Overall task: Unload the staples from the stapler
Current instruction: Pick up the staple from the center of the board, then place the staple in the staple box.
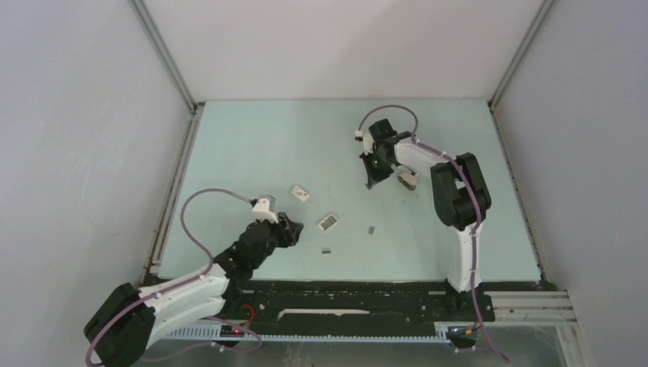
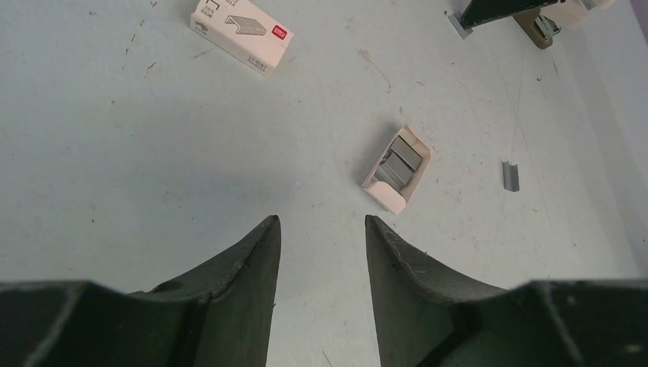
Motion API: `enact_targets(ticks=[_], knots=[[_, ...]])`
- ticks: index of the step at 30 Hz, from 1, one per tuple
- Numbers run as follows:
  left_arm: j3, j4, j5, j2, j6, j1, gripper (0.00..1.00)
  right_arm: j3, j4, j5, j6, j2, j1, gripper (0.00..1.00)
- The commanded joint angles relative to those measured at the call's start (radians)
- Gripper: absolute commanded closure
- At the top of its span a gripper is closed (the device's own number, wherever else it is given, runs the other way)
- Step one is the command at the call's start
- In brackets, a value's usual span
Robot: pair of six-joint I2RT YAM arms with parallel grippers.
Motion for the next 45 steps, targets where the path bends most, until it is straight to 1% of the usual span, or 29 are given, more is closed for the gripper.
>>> enact_targets(ticks=[1, 11, 20, 24, 30, 35, 45], knots=[[-0.022, 0.036, -0.025, -0.023, 0.018, 0.005, 0.5, 0.021, -0.003, 0.019, -0.02, 0.001, 0.019, 1.0], [-0.051, 0.024, -0.035, -0.101, 0.01, 0.006, 0.49, -0.077, 0.053, 0.013, -0.08, -0.127, 0.051, 1.0], [-0.064, 0.006, -0.038, -0.146, 0.006, 0.006, 0.49, -0.154, 0.068, -0.106, -0.082, -0.254, 0.075, 1.0], [-0.072, -0.003, -0.047, -0.172, 0.001, 0.006, 0.49, -0.177, 0.072, -0.159, -0.076, -0.294, 0.114, 1.0], [-0.084, -0.017, -0.067, -0.207, -0.009, 0.006, 0.49, -0.185, 0.072, -0.205, -0.069, -0.321, 0.208, 1.0], [-0.095, -0.03, -0.083, -0.237, -0.019, 0.006, 0.49, -0.184, 0.076, -0.213, -0.061, -0.321, 0.282, 1.0], [-0.095, -0.051, -0.104, -0.279, -0.029, 0.005, 0.49, -0.183, 0.093, -0.193, -0.047, -0.305, 0.372, 1.0]])
